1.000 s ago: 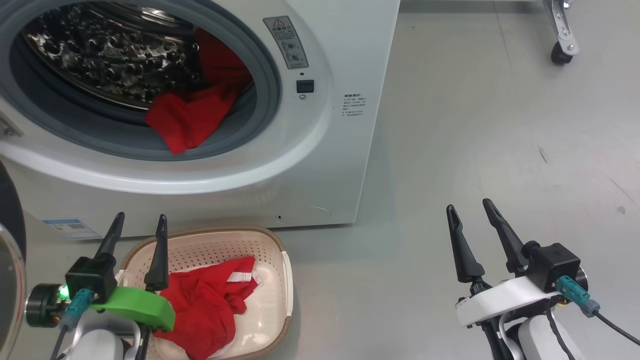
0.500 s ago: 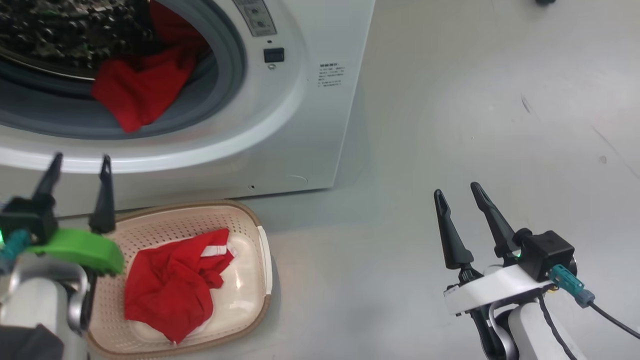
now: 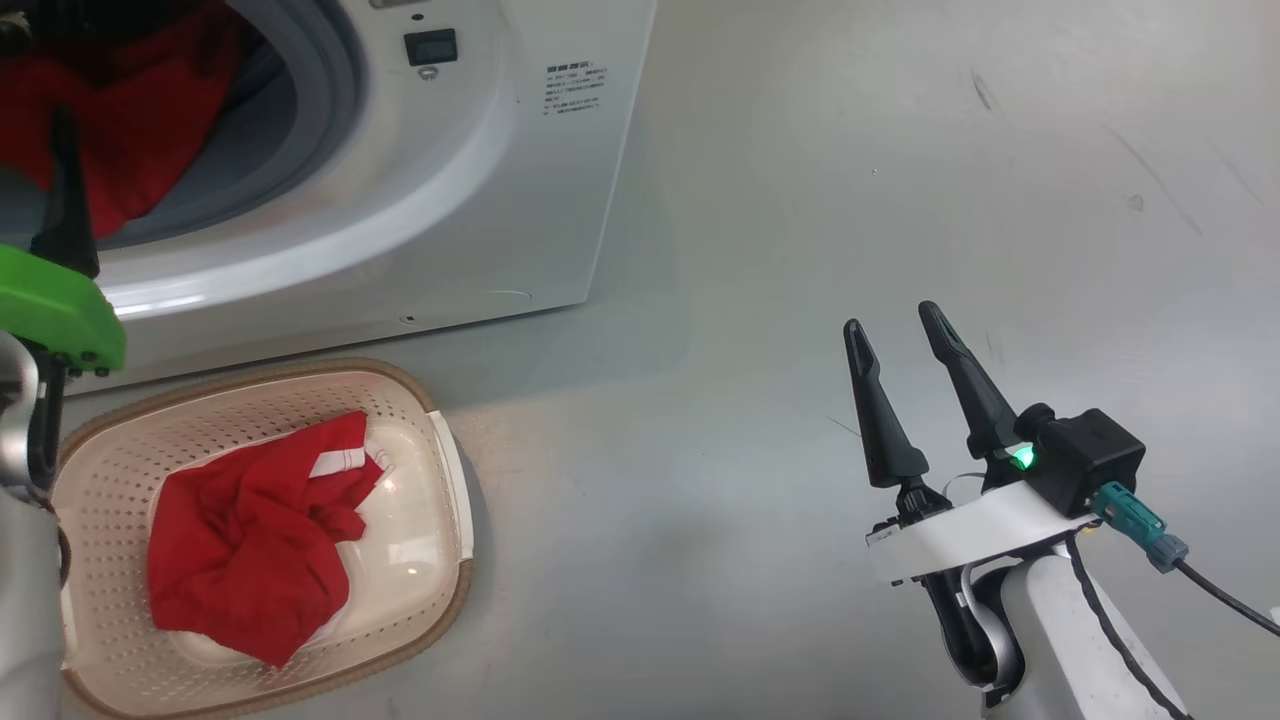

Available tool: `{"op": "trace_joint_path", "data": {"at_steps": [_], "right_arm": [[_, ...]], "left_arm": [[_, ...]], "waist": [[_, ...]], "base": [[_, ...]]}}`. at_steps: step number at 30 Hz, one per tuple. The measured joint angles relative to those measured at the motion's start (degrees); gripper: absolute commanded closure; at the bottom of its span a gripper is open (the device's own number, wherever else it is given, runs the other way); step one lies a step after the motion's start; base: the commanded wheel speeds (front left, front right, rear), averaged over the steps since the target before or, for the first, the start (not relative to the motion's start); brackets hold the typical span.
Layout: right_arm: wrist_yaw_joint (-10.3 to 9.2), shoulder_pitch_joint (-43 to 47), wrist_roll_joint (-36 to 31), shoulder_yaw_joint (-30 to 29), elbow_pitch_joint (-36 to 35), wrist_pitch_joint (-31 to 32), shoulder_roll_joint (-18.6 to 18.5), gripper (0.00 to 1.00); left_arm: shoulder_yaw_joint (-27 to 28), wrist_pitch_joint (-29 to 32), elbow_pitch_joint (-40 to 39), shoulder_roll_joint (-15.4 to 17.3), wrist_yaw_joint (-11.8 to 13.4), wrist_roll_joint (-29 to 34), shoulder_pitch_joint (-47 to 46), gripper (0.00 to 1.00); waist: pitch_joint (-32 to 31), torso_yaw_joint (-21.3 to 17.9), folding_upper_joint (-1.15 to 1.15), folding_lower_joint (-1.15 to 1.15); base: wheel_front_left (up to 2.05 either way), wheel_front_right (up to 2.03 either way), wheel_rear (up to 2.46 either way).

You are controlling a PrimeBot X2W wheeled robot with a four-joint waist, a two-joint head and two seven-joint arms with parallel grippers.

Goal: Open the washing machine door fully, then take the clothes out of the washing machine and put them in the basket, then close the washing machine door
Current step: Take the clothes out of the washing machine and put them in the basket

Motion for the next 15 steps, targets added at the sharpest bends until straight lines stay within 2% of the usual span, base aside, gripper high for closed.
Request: {"op": "trace_joint_path", "data": {"at_steps": [15], "right_arm": [[-1.32,-2.30,1.30,2.56,-0.98,0.00,0.02,0.00]], "left_arm": [[-3.96,13.18,9.14,4.54,-0.10,5.48,-12.36,0.00]], "waist": [[5.03,-4.89,0.00,0.00]], "base": [[0.00,0.00,0.00]]}}
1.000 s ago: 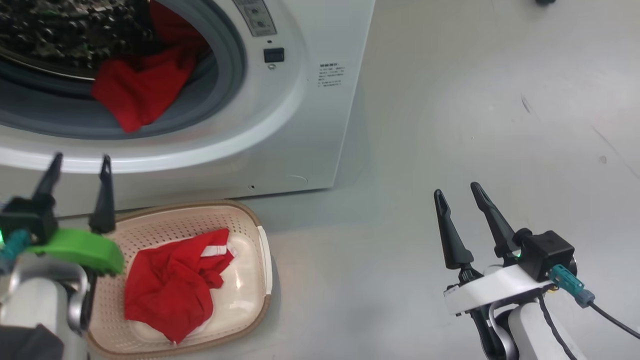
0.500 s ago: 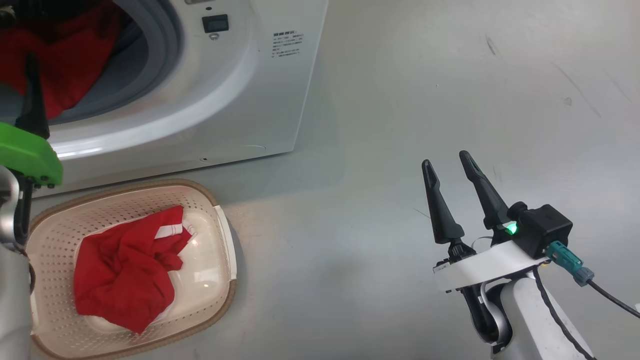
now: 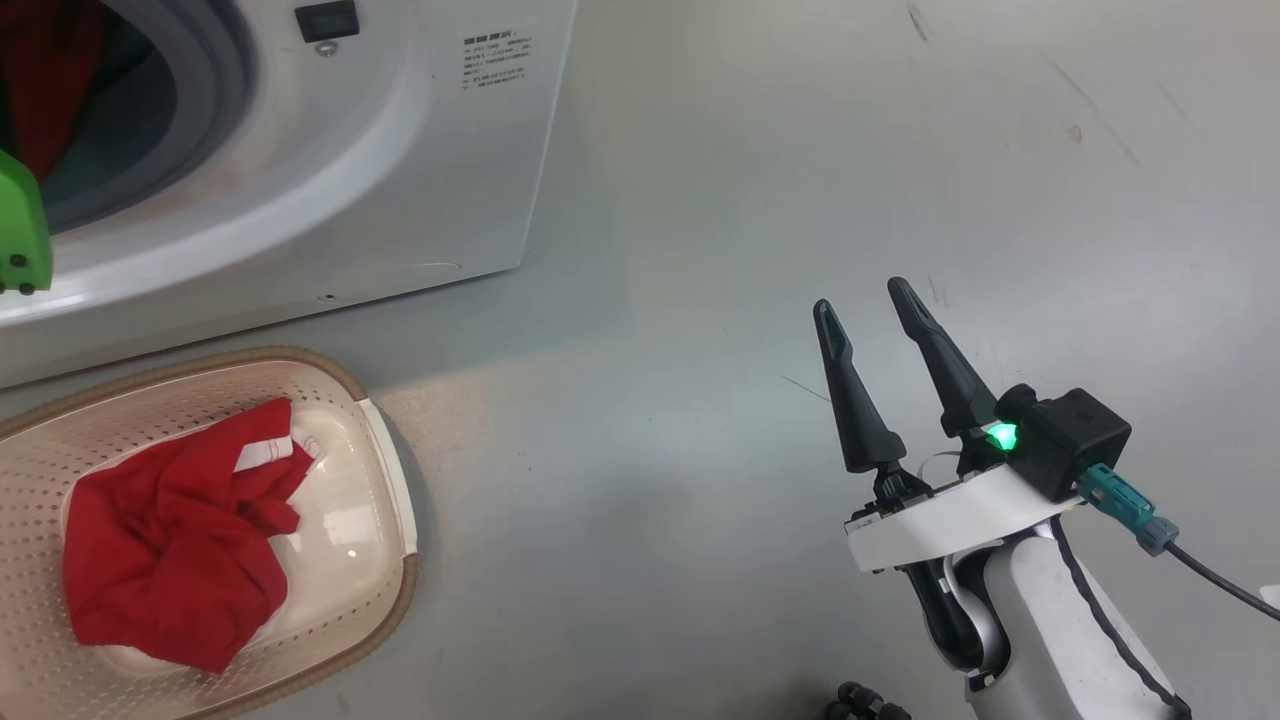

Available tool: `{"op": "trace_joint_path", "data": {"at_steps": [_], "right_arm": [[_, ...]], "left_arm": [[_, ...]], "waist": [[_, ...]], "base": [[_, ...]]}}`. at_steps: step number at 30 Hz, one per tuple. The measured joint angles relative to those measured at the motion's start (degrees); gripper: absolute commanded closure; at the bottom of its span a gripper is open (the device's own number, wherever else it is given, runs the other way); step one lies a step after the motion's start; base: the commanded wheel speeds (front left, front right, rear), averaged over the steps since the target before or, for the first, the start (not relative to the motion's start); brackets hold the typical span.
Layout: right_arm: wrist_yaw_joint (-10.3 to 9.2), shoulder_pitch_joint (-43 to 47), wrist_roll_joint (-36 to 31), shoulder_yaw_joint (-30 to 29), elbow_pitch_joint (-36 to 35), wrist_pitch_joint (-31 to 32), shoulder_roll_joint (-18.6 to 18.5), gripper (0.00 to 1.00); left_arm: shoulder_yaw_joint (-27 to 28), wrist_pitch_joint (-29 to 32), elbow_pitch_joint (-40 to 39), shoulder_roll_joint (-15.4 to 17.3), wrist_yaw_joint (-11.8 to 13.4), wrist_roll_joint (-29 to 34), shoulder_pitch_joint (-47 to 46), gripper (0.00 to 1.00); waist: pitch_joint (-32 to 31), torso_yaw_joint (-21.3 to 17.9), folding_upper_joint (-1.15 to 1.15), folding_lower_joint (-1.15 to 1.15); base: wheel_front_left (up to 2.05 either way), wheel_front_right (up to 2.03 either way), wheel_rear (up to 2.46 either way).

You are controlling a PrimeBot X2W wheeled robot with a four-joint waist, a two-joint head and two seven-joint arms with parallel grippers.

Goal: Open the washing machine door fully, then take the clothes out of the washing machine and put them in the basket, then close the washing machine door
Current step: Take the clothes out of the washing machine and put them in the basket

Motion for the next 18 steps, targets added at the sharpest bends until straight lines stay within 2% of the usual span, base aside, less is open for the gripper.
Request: {"op": "trace_joint_path", "data": {"at_steps": [11,18], "right_arm": [[-0.59,-0.94,1.77,1.69,-0.01,0.00,0.00,0.00],[-0.65,-1.22,1.77,2.54,0.01,0.00,0.02,0.00]], "left_arm": [[-0.53,7.19,6.93,1.40,0.13,1.38,-6.49,0.00],[-0.86,9.71,10.29,3.54,0.85,3.20,-9.09,0.00]], "waist": [[1.43,-2.28,0.00,0.00],[2.21,-3.66,0.00,0.00]], "base": [[0.00,0.00,0.00],[0.00,0.00,0.00]]}}
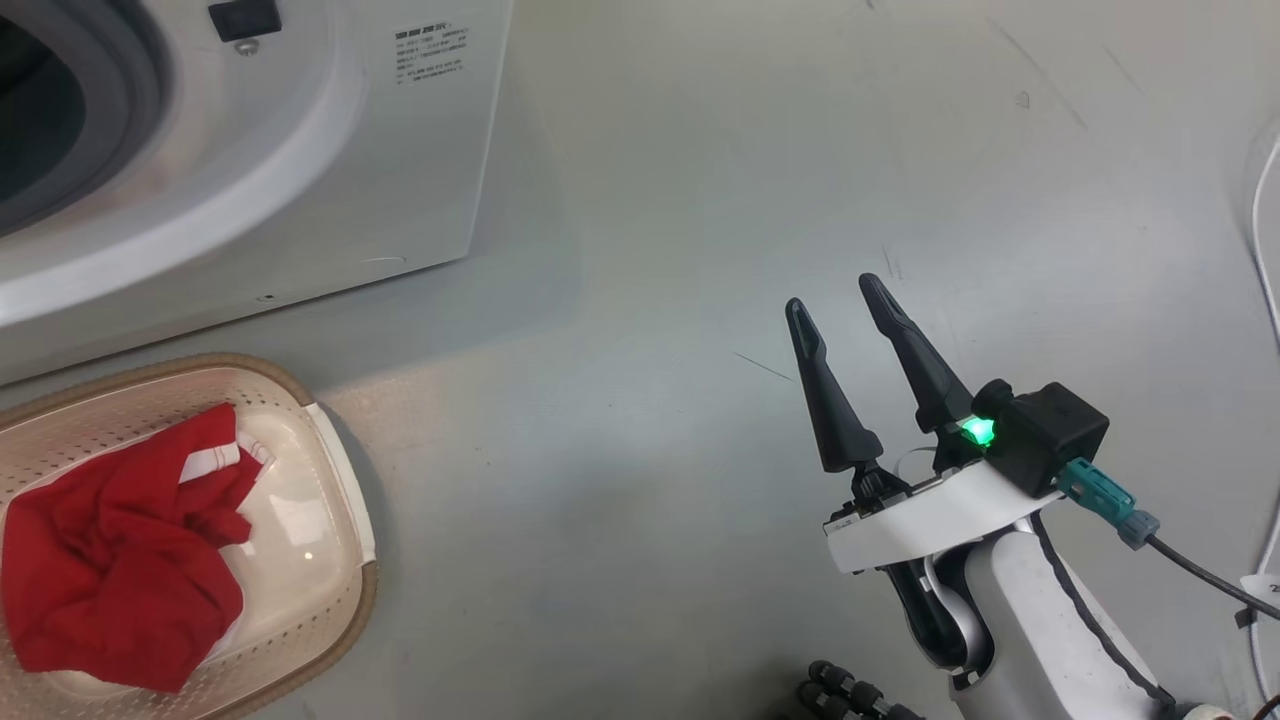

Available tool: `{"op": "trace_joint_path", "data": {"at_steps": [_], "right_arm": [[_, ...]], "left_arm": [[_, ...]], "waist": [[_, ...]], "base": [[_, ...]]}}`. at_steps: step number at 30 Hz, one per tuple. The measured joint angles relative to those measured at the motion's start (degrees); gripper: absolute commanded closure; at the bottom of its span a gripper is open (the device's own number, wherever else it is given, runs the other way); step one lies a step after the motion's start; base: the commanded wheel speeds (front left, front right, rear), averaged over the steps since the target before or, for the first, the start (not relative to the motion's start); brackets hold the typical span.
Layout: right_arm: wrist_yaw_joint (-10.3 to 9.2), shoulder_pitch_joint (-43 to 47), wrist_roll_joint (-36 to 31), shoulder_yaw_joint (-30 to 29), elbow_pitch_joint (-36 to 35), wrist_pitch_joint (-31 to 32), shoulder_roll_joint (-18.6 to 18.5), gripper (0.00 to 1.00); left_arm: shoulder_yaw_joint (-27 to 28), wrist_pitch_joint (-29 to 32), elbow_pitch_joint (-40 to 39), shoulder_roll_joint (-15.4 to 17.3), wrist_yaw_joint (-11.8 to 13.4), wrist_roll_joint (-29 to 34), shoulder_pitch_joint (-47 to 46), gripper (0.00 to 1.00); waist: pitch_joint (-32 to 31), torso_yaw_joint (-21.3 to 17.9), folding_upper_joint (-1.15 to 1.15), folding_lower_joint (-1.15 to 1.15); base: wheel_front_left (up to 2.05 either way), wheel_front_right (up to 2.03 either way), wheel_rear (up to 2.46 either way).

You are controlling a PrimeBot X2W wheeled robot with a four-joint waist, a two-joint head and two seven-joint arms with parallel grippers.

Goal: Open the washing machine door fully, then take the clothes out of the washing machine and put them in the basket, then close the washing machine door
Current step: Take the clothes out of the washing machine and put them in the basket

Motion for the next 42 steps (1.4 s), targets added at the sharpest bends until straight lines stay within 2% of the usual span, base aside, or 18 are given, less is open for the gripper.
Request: {"op": "trace_joint_path", "data": {"at_steps": [11,20,22,23,24,32,42], "right_arm": [[-0.51,-0.01,-0.02,0.49,0.04,0.00,0.00,0.00],[-0.57,-0.23,-0.11,0.67,0.15,0.00,0.01,0.00],[-0.57,-0.24,-0.12,0.69,0.21,0.00,0.01,0.00],[-0.57,-0.24,-0.12,0.68,0.22,0.00,0.01,0.00],[-0.58,-0.27,-0.14,0.68,0.24,0.00,0.01,0.00],[-1.00,-0.97,-0.20,0.59,0.32,0.00,0.01,0.00],[-1.09,-1.14,-0.52,-0.92,0.48,0.00,0.00,0.00]], "left_arm": [[0.18,3.25,5.17,-0.56,0.03,-0.10,-2.56,0.00],[1.83,4.35,8.13,-1.43,1.02,-2.25,-4.34,0.02],[1.94,4.75,8.83,-1.58,1.02,-2.38,-4.56,0.53],[2.07,4.85,9.20,-1.77,1.03,-2.57,-4.75,0.67],[2.14,5.11,9.58,-1.99,1.02,-3.04,-4.99,1.00],[2.00,5.93,10.96,-2.86,0.45,-3.80,-6.45,1.00],[1.57,-0.68,11.98,-3.67,-0.12,-3.79,-6.46,1.00]], "waist": [[0.56,-0.95,0.00,0.00],[0.62,-1.13,0.00,0.00],[0.58,-1.12,0.00,0.00],[0.56,-1.10,0.00,0.00],[0.54,-1.08,0.00,0.00],[0.52,-0.61,0.00,0.00],[-1.21,0.76,0.00,0.00]], "base": [[0.00,0.00,0.00],[0.00,0.00,0.00],[0.00,0.00,0.00],[0.00,0.00,0.00],[0.00,0.00,0.00],[0.00,0.00,0.00],[0.00,0.00,0.00]]}}
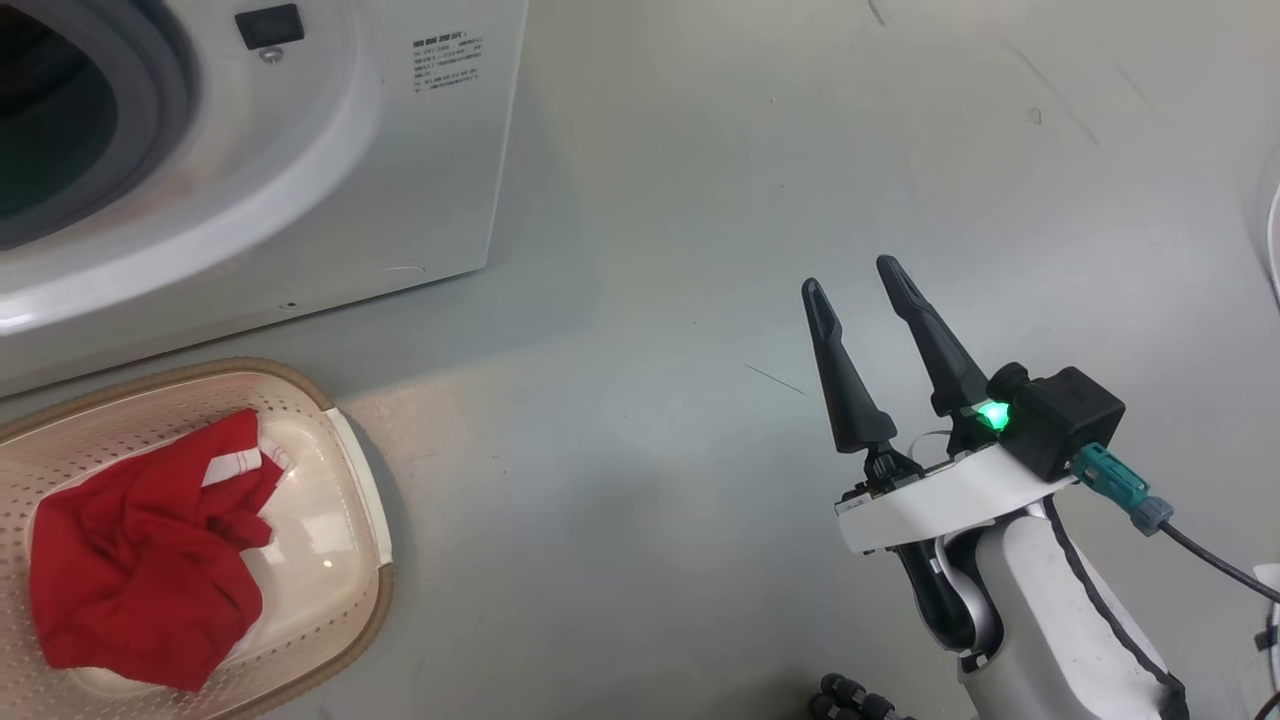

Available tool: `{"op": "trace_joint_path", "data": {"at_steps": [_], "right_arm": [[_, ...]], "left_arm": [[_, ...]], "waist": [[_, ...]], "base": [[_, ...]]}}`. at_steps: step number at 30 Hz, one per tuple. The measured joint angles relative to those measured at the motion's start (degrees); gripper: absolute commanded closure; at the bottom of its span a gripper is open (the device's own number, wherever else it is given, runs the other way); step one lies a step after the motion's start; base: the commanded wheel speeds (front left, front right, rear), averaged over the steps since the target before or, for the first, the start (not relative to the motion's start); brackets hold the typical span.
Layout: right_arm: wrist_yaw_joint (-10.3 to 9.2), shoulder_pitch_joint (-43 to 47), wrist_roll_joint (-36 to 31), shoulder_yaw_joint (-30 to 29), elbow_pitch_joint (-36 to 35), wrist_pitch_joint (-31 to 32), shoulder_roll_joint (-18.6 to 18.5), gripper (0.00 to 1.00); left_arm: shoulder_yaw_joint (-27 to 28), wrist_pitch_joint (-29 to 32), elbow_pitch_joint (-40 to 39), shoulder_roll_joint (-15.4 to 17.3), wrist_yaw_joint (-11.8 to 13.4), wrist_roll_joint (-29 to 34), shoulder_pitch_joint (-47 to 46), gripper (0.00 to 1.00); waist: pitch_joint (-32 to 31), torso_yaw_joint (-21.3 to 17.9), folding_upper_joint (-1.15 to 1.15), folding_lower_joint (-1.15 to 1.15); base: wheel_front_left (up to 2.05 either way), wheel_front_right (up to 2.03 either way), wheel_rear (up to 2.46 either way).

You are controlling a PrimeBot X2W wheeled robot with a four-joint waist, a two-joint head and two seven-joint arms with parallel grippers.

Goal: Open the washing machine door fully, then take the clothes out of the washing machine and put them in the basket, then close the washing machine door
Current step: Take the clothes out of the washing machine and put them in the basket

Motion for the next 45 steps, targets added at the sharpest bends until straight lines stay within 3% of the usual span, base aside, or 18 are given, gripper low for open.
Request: {"op": "trace_joint_path", "data": {"at_steps": [26,45], "right_arm": [[0.32,1.94,-3.15,-5.61,3.72,0.00,-0.27,0.00],[1.89,6.50,-3.49,-7.13,5.95,0.00,-0.26,0.00]], "left_arm": [[-1.16,-19.79,3.24,-7.26,-2.04,-2.53,9.01,1.00],[-3.54,-30.26,3.30,-8.64,-3.31,-2.60,19.03,1.00]], "waist": [[-10.61,7.90,0.00,0.00],[-19.81,12.71,0.00,0.00]], "base": [[0.00,0.00,0.00],[0.00,0.00,0.00]]}}
